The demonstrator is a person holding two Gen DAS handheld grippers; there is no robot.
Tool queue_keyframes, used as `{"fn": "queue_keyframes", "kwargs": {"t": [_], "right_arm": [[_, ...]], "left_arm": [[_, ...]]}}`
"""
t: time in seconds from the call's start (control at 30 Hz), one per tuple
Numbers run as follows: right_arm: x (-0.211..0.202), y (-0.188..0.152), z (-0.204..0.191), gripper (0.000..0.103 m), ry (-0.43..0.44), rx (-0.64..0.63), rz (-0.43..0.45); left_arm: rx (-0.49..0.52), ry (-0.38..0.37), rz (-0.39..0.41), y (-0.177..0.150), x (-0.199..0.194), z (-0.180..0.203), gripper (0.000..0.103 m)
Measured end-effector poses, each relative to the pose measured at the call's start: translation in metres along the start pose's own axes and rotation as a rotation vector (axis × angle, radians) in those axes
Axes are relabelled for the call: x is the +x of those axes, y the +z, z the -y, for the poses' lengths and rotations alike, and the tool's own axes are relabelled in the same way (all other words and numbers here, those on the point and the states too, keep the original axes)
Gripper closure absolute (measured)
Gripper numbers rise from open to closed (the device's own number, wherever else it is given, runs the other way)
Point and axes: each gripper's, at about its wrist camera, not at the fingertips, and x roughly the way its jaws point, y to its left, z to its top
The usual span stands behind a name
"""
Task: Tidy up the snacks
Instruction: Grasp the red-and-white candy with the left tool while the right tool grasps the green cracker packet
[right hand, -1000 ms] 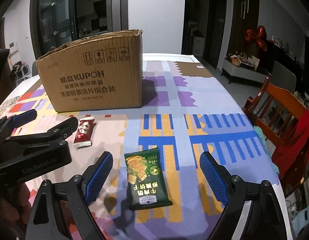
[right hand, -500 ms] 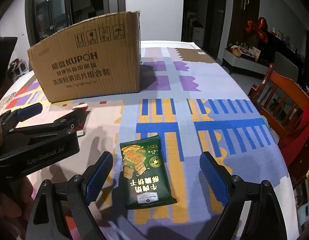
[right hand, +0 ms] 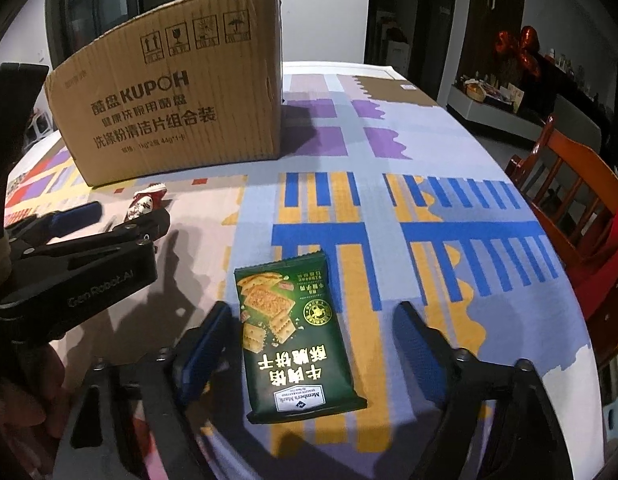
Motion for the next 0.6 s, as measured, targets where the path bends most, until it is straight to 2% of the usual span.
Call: {"fn": "queue_keyframes", "kwargs": {"t": [0.07, 0.17, 0.23, 0.6], "right_arm": [[0.001, -0.0009, -0.0001, 0.032, -0.002, 0.0, -0.001], [0.0004, -0.0005, -0.0012, 0.042, 0.005, -0.004, 0.005], [-0.0014, -0.0012, -0.002, 0.055, 0.011, -0.002, 0.011], [-0.0031, -0.0002, 0.0011, 0.056, 0.015, 0.01, 0.012]], "left_arm": [[0.009, -0.003, 0.0, -0.0007, -0.0001, 0.0013, 0.057], [0.021, -0.012, 0.003, -0.0018, -0.0017, 0.0035, 0.069], [0.025, -0.019, 0.004, -0.0032, -0.003, 0.0045, 0.075], [0.026, -0.029, 0.008, -0.0019, -0.0078, 0.0052, 0.077]]}}
